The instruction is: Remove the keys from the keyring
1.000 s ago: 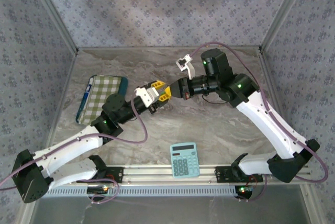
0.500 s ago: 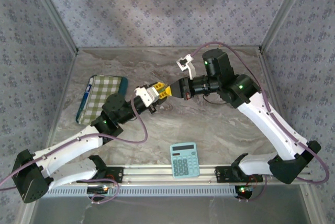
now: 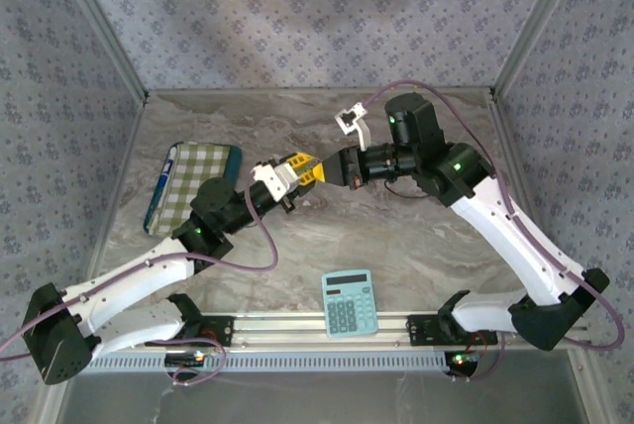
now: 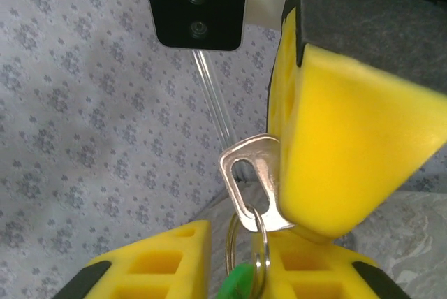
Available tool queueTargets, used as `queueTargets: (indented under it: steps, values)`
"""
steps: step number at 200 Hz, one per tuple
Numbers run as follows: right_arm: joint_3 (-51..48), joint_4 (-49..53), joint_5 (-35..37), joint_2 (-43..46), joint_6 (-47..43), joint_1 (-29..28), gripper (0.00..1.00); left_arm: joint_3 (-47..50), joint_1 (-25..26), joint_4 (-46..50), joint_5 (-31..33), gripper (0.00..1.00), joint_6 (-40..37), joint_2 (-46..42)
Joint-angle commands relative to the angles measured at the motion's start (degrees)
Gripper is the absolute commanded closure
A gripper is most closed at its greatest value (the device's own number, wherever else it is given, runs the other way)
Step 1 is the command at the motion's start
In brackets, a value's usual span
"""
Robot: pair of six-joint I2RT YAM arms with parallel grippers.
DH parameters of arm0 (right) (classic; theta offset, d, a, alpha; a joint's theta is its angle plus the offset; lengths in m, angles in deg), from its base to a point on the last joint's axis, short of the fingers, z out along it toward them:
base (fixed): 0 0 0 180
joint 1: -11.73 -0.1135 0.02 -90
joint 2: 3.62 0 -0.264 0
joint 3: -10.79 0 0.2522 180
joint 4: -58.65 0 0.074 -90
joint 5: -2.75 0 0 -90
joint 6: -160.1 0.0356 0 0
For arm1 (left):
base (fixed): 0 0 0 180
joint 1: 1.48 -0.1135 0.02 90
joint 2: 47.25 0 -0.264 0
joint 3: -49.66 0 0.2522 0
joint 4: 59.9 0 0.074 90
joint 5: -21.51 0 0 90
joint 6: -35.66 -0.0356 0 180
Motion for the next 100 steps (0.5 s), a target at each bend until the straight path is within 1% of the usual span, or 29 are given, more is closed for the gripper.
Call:
queueTargets:
  steps: [1, 63, 76, 100]
  values:
    - [-0.23, -1.27, -1.31, 1.64, 1.12, 0.2, 1.0, -1.84, 0.21, -3.78, 0.3, 0.82, 0.0, 0.34]
    - [-1.07, -3.23, -1.57, 2.29, 2.03, 0.31, 1.0, -1.87, 0.21, -3.24, 0.3, 0.88, 0.16, 0.1]
    - [-1.12, -3.38, -1.61, 2.46, 2.11, 0.48, 1.0, -1.87, 0.16, -3.24, 0.3, 0.9, 0.17, -0.01]
    - [-1.42, -3.93, -1.45, 2.9, 2.23, 0.84, 1.0, -1.75, 0.14, -2.89, 0.64, 0.91, 0.26, -0.26]
